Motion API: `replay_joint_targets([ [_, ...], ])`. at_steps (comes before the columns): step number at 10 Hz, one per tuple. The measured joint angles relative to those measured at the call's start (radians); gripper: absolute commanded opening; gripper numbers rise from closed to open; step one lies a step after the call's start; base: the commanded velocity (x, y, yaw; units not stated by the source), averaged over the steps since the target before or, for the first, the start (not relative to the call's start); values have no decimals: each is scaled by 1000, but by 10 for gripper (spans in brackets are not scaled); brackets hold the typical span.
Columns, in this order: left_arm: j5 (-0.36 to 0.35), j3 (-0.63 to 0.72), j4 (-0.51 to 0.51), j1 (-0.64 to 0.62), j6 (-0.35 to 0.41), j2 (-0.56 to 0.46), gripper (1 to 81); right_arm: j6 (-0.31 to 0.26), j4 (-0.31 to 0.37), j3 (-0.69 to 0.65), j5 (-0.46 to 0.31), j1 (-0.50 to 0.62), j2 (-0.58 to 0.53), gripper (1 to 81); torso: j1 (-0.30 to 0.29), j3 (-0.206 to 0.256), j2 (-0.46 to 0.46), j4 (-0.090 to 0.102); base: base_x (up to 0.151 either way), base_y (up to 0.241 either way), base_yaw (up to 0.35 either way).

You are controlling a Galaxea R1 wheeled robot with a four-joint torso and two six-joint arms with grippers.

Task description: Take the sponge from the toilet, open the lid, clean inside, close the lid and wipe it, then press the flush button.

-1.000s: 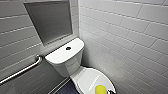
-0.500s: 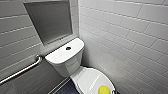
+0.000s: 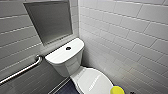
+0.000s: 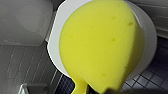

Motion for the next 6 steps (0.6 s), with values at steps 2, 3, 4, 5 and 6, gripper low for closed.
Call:
replay_joint_targets([
  [2, 6, 158, -2, -61, -1, -125, 811, 0, 0, 27, 7, -103, -51, 10, 0, 0, 0, 0, 0, 0, 0],
  [3, 19, 201, -13, -106, -4, -180, 811, 0, 1, 24, 28, -170, -69, 10, 0, 0, 0, 0, 0, 0, 0],
  [4, 25, 243, -29, -163, -5, -217, 811, 0, 1, 10, 49, -251, -72, 10, 0, 0, 0, 0, 0, 0, 0],
  [5, 24, 291, -54, -224, -7, -245, 811, 0, 1, 3, 75, -320, -71, 10, 0, 0, 0, 0, 0, 0, 0],
  [6, 21, 333, -83, -278, -8, -269, 811, 0, 1, -11, 105, -380, -72, 10, 0, 0, 0, 0, 0, 0, 0],
])
